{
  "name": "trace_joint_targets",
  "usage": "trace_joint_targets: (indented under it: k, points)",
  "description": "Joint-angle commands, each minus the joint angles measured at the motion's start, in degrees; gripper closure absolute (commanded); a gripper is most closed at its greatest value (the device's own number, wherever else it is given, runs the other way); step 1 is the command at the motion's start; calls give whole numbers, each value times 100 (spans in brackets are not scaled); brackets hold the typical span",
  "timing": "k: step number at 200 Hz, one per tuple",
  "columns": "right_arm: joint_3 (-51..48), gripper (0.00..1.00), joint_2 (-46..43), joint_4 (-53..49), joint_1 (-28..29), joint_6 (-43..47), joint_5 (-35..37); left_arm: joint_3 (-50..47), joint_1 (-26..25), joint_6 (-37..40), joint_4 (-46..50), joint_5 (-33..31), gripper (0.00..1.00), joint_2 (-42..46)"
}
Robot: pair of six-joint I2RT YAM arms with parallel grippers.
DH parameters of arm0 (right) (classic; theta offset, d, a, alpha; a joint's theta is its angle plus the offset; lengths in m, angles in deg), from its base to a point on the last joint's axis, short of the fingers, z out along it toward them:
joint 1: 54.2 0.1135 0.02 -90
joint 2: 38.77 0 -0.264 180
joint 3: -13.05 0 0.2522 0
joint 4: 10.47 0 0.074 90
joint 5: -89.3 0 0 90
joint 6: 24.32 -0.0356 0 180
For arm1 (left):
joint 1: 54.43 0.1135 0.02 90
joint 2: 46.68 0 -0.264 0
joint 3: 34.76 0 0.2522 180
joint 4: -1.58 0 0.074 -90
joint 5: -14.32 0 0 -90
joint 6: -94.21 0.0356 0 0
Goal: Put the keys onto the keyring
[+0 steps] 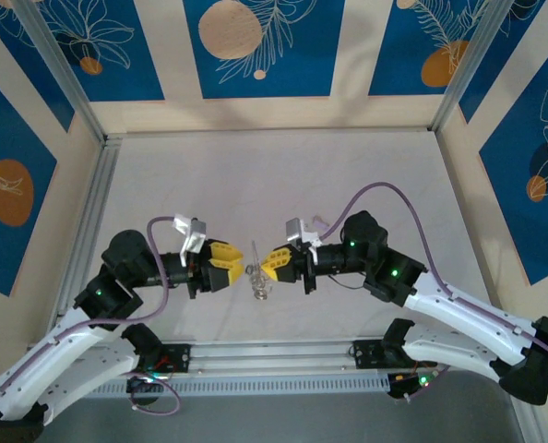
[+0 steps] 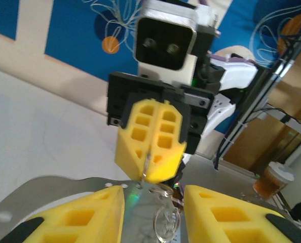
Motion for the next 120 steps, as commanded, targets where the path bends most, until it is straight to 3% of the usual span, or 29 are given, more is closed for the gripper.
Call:
trace_joint_targets:
  k: [1, 55, 120]
  points:
    - [98, 100, -167, 701, -154, -620, -328, 154, -183, 211, -537, 294, 64, -98]
    - [7, 100, -144, 1129, -348, -1127, -397, 392, -572, 727, -654, -5, 65, -577]
    - [-95, 100, -214, 1246, -439, -1299, -580, 571, -576, 1049, -728, -271, 69, -702]
